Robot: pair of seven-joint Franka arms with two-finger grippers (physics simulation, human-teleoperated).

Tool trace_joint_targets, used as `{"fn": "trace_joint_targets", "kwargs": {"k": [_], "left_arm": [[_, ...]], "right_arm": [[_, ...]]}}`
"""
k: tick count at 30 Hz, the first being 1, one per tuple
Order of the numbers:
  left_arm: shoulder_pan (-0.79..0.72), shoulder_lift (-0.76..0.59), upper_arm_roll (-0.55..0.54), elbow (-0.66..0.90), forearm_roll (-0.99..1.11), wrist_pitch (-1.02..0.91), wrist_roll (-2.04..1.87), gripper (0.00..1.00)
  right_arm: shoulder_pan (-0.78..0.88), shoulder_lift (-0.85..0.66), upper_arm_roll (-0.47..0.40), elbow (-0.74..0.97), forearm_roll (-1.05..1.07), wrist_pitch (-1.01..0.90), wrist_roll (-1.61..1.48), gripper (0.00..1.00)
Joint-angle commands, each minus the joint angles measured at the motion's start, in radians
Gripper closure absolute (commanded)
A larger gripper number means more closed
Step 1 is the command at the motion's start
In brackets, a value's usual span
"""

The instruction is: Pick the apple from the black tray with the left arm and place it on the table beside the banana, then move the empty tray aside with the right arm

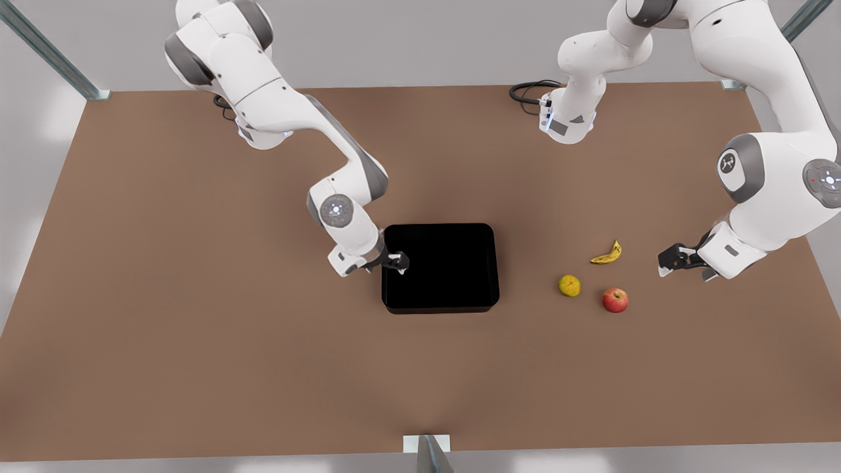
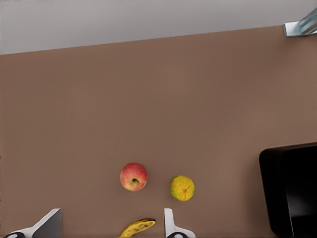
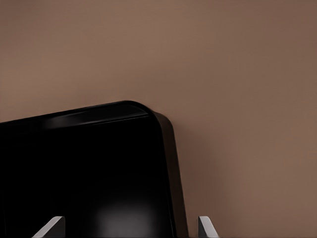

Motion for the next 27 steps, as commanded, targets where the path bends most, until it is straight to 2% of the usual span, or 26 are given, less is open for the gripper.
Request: {"fn": "trace_joint_targets", "kwargs": {"k": [1, 6, 12, 14, 16, 19, 22, 25, 27], "left_arm": [[0.000, -0.001, 0.000, 0.001, 0.008, 0.001, 0.106, 0.00], [0.003, 0.002, 0.000, 0.001, 0.007, 0.001, 0.107, 0.00], [0.003, 0.004, 0.000, 0.001, 0.008, 0.002, 0.107, 0.00], [0.003, 0.004, 0.000, 0.001, 0.008, 0.002, 0.107, 0.00], [0.005, 0.007, 0.000, 0.001, 0.007, 0.002, 0.109, 0.00], [0.009, 0.007, 0.000, 0.001, 0.008, 0.002, 0.109, 0.00], [0.006, 0.007, 0.000, 0.001, 0.008, 0.002, 0.107, 0.00], [0.006, 0.007, 0.000, 0.001, 0.008, 0.002, 0.109, 0.00], [0.008, 0.007, 0.000, 0.002, 0.008, 0.002, 0.110, 0.00]], "right_arm": [[0.000, 0.013, 0.001, -0.001, -0.034, 0.027, -0.105, 0.00], [0.000, 0.048, 0.040, -0.026, -0.093, 0.027, -0.143, 0.00], [-0.028, 0.061, 0.043, -0.043, -0.145, 0.027, -0.142, 0.02], [-0.034, 0.073, 0.040, -0.041, -0.131, 0.027, -0.125, 0.11], [-0.035, 0.078, 0.040, -0.038, -0.062, 0.027, -0.117, 0.14], [-0.035, 0.076, 0.040, -0.032, -0.062, 0.020, -0.085, 0.53], [-0.035, 0.076, 0.040, -0.031, -0.062, 0.016, -0.079, 0.80], [-0.035, 0.076, 0.040, -0.031, -0.063, 0.016, -0.082, 0.91], [-0.035, 0.074, 0.040, -0.029, -0.063, 0.016, -0.082, 0.94]]}}
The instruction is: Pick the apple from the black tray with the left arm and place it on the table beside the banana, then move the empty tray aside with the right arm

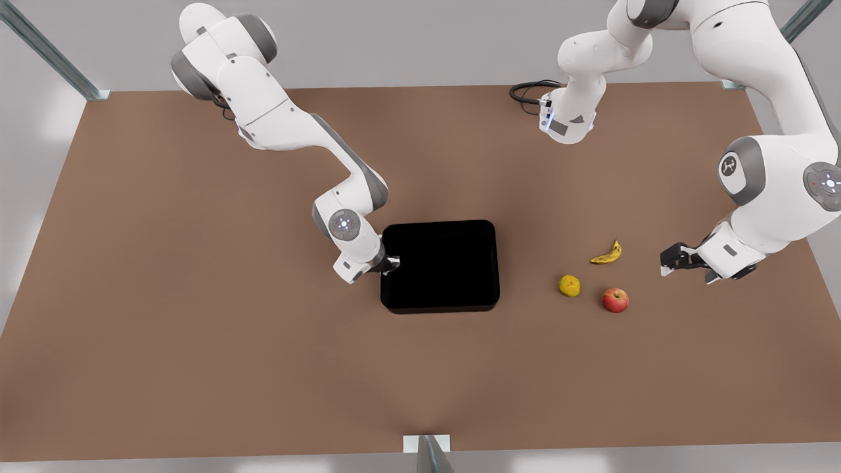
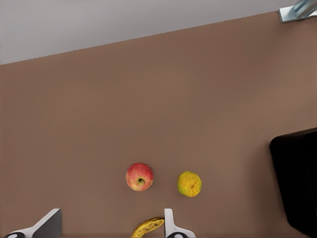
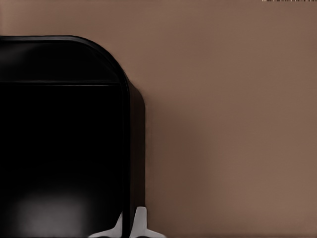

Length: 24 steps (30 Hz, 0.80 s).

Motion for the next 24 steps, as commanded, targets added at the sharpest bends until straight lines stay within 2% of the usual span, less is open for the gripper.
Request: {"fn": "trace_joint_targets", "kwargs": {"k": [1, 6, 8, 9, 15, 24], "left_arm": [[0.000, -0.001, 0.000, 0.002, 0.001, 0.000, 0.025, 0.00], [0.000, -0.001, 0.000, 0.002, 0.002, 0.000, 0.026, 0.00], [0.000, -0.001, 0.000, 0.002, 0.001, 0.000, 0.025, 0.00], [0.000, -0.001, 0.000, 0.002, 0.001, 0.000, 0.028, 0.00], [-0.002, -0.001, -0.002, 0.002, 0.002, 0.000, 0.023, 0.00], [0.001, -0.001, -0.002, 0.002, 0.001, -0.002, 0.023, 0.00]], "right_arm": [[0.000, -0.006, 0.000, 0.001, -0.017, -0.013, 0.024, 0.94], [-0.034, -0.188, -0.020, 0.051, -0.014, -0.338, -0.104, 0.95], [-0.034, -0.254, -0.058, 0.051, 0.015, -0.444, -0.186, 0.95], [-0.034, -0.290, -0.104, 0.051, 0.071, -0.506, -0.281, 0.95], [-0.035, -0.382, -0.342, 0.078, 0.082, -0.793, -0.686, 0.95], [-0.050, -0.331, -0.695, 0.120, 0.154, -0.850, -1.239, 0.96]]}}
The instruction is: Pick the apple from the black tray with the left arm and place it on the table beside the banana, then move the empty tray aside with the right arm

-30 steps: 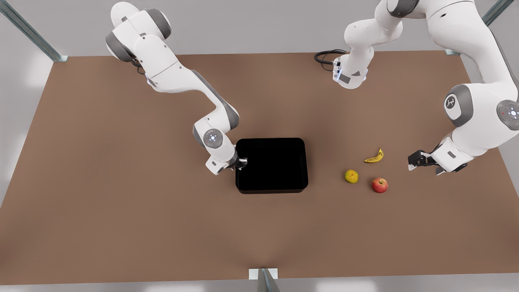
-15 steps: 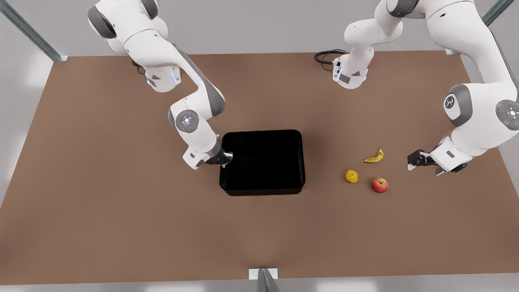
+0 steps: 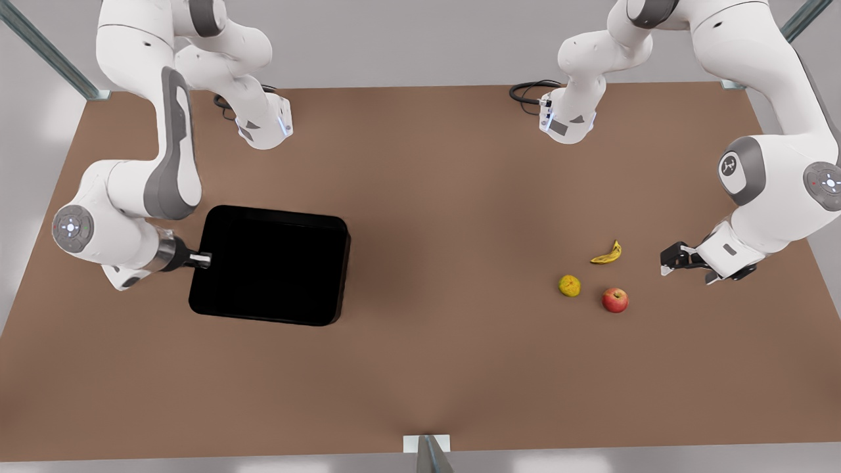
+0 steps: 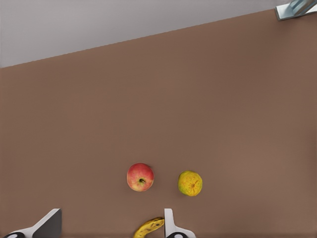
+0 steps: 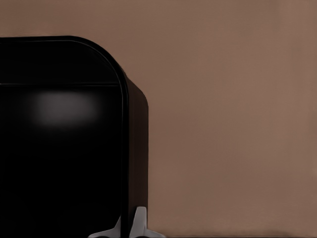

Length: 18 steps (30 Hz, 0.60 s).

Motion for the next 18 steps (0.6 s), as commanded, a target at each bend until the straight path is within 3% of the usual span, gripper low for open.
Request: {"fn": "trace_joint_targets", "kwargs": {"k": [1, 6, 15, 16, 18], "left_arm": [[0.000, -0.001, -0.001, 0.001, 0.000, -0.006, 0.004, 0.00], [0.003, -0.001, 0.000, 0.001, 0.000, -0.004, 0.010, 0.00], [0.002, -0.001, 0.000, 0.001, 0.000, -0.001, 0.010, 0.00], [0.003, -0.001, 0.000, 0.001, 0.000, -0.001, 0.010, 0.00], [0.003, 0.000, 0.000, 0.001, -0.001, 0.000, 0.011, 0.00]], "right_arm": [[-0.002, 0.034, -0.064, 0.025, 0.015, -0.075, -0.743, 0.96], [-0.024, 0.166, -0.182, 0.049, 0.118, -0.056, -0.866, 0.96], [-0.078, 0.381, -0.185, 0.060, 0.208, 0.146, -0.965, 0.94], [-0.078, 0.385, -0.182, 0.074, 0.210, 0.146, -0.959, 0.82], [-0.078, 0.392, -0.184, 0.081, 0.212, 0.146, -0.956, 0.33]]}}
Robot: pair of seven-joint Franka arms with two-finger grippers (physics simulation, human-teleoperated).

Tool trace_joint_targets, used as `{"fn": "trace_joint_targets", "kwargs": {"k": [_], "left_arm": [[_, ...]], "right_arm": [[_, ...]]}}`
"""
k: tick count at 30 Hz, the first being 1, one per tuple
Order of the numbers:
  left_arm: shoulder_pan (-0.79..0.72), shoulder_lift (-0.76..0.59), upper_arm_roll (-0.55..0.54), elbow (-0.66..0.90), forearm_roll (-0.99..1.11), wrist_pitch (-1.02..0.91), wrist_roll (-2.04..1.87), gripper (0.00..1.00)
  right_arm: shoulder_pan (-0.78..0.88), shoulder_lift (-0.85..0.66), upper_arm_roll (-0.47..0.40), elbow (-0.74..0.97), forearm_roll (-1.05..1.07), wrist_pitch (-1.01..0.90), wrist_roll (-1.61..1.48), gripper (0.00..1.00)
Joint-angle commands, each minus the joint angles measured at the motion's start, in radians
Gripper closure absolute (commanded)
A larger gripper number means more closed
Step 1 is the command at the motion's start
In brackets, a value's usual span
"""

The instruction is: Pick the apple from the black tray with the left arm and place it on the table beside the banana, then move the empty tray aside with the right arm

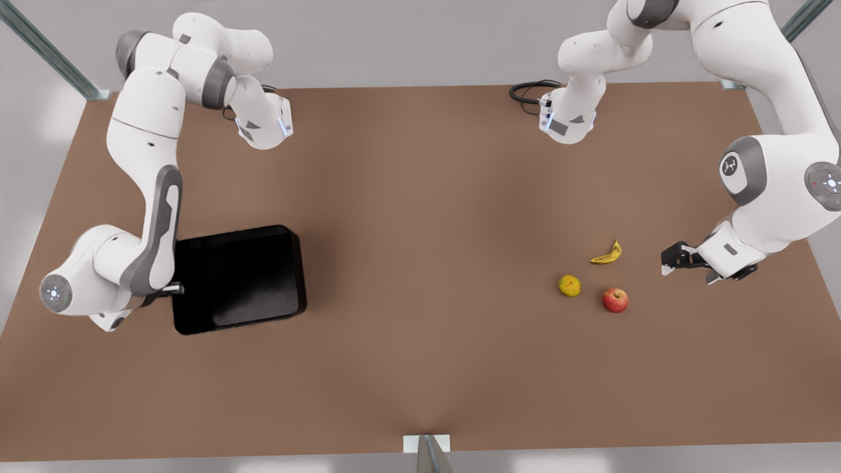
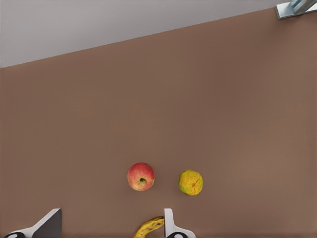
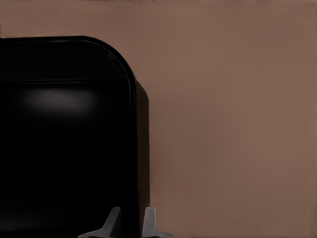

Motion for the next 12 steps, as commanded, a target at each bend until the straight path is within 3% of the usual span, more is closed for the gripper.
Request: {"fn": "trace_joint_targets", "kwargs": {"k": [1, 2, 6, 7, 8, 9, 12], "left_arm": [[0.001, 0.003, 0.000, 0.000, -0.001, 0.002, 0.004, 0.00], [-0.004, 0.005, 0.000, 0.000, -0.001, 0.002, -0.007, 0.00], [0.010, 0.007, 0.004, 0.000, -0.082, 0.000, -0.192, 0.00], [0.007, 0.025, 0.001, 0.022, -0.073, 0.002, -0.189, 0.00], [0.004, 0.039, -0.002, 0.045, -0.068, 0.002, -0.186, 0.00], [0.004, 0.040, 0.000, 0.045, -0.067, 0.002, -0.186, 0.00], [0.004, 0.040, 0.000, 0.045, -0.065, 0.002, -0.186, 0.00]], "right_arm": [[-0.001, 0.000, -0.004, 0.022, 0.051, 0.041, -0.371, 0.08], [-0.003, -0.004, -0.005, 0.057, 0.076, 0.021, -0.366, 0.01], [-0.009, -0.053, 0.049, 0.471, 0.064, -0.398, 0.036, 0.00], [-0.061, -0.119, 0.200, 0.482, 0.018, -0.406, 0.170, 0.00], [-0.197, -0.170, 0.505, 0.482, -0.191, -0.390, 0.266, 0.00], [-0.290, -0.190, 0.688, 0.481, -0.343, -0.373, 0.337, 0.00], [-0.291, -0.190, 0.673, 0.481, -0.387, -0.373, 0.337, 0.00]]}}
